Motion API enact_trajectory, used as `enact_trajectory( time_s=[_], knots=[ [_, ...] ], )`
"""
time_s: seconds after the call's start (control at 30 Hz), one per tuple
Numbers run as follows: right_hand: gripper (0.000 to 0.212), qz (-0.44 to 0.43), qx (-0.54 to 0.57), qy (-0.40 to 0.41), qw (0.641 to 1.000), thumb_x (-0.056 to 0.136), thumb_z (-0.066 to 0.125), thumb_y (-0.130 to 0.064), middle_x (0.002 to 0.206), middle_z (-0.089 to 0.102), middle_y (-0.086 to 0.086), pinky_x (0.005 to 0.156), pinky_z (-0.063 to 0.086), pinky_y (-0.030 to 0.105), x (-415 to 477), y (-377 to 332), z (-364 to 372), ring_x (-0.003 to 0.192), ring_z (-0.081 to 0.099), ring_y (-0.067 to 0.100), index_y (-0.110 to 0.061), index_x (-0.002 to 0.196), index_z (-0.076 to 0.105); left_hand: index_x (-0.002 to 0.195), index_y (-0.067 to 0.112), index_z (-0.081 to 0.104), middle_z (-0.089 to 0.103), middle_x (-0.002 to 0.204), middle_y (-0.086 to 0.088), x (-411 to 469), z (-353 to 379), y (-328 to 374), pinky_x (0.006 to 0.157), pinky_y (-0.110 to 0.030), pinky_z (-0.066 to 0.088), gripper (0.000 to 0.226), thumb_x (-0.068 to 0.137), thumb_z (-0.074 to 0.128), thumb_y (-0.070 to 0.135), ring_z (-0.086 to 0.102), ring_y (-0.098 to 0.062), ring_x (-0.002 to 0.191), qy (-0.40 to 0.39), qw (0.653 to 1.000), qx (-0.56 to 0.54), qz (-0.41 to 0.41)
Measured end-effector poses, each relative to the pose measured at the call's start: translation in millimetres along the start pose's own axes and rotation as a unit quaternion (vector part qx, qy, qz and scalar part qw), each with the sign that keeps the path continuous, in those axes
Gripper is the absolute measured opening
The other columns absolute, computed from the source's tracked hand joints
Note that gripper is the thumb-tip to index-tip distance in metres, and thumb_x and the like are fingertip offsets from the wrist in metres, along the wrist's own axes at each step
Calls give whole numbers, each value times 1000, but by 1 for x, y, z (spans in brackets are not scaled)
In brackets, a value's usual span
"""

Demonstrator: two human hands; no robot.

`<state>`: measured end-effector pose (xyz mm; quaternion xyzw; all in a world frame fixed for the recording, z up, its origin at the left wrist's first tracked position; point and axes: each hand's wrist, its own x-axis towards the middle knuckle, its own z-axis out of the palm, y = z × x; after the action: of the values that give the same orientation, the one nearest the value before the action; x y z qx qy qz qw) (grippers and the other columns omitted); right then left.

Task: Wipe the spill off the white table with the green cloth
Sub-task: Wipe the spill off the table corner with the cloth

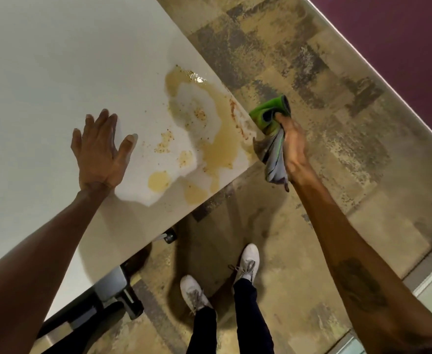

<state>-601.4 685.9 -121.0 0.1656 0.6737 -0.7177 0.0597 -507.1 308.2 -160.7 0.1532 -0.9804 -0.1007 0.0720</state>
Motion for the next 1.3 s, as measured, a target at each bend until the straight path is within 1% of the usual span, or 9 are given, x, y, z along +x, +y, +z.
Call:
enact_trajectory(
  time_s=[0.13, 0.2, 0.3, 0.47, 0.57, 0.63, 0.73, 1.07, 1.3],
  knots=[
    [26, -83, -59, 11, 995, 100, 42, -27, 84, 68, -1, 70, 54, 46, -28, 7, 23, 75, 65, 29, -32, 96, 67, 151, 18, 45, 38, 164, 1, 1, 3, -1, 122, -29, 5, 76, 101, 24, 71, 24, -22, 157, 2, 1000, 5, 2],
    [24, -108, -138, 30, 984, 103, 38, -30, 66, 55, 0, 45, 41, 38, -34, 13, 37, 53, 53, 19, -20, 109, 59, 151, 19, 45, 38, 164, 2, 2, 4, -3, 119, -17, -9, 75, 101, 25, 71, 24, -22, 157, 0, 1000, 9, -1],
    [37, -114, -236, 69, 963, 105, 38, -29, 58, 39, 0, 42, 23, 29, -28, 16, 55, 45, 32, 13, 0, 126, 48, 151, 19, 46, 40, 163, 1, 2, 5, -5, 114, -12, -18, 72, 102, 28, 69, 25, -21, 157, -1, 1000, 17, 2],
    [33, -190, -350, 9, 917, 102, 47, -23, 61, 45, -10, 41, 25, 12, -21, 7, 54, 41, 45, -1, -2, 128, 49, 150, 20, 45, 40, 163, 3, 2, 5, -5, 116, -14, -15, 70, 103, 28, 68, 25, -20, 157, 4, 1000, 21, 2],
    [64, -241, -422, -37, 873, 97, 52, -27, 103, 65, 7, 55, 42, 15, -14, 8, 36, 62, 62, 9, -8, 151, 24, 150, 21, 44, 39, 163, 4, 1, 5, -6, 119, -22, -1, 71, 102, 25, 70, 24, -20, 157, 11, 1000, 5, 0],
    [70, -216, -485, -58, 845, 96, 48, -34, 149, 44, 17, 84, 56, 39, -6, 14, 29, 111, 64, 35, -15, 154, 14, 151, 22, 43, 38, 163, 5, 0, 7, -6, 119, -25, 4, 70, 103, 26, 69, 23, -20, 157, 15, 1000, -4, 1],
    [66, -226, -579, -56, 782, 98, 31, -36, 164, 10, 15, 124, 20, 50, -12, 25, 32, 152, 11, 29, -13, 155, 8, 151, 22, 45, 40, 162, 5, -1, 10, -8, 120, -24, 0, 64, 105, 31, 65, 25, -18, 156, 27, 999, 16, 6],
    [55, -242, -436, -16, 867, 104, 38, -25, 158, 12, -4, 124, 1, 23, -83, 50, 52, 144, -13, -12, -7, 154, 23, 151, 22, 42, 41, 162, 6, 2, 14, -10, 119, -28, 2, 63, 106, 30, 64, 27, -20, 155, 16, 999, 35, 7],
    [69, -231, -578, -156, 766, 95, 40, -37, 161, -3, -8, 105, 24, 43, -50, 28, 36, 150, -2, 8, -19, 157, 14, 150, 23, 45, 42, 162, 3, 2, 10, -10, 120, -33, 9, 64, 106, 27, 64, 29, -23, 155, 6, 1000, 26, 11]
  ],
)
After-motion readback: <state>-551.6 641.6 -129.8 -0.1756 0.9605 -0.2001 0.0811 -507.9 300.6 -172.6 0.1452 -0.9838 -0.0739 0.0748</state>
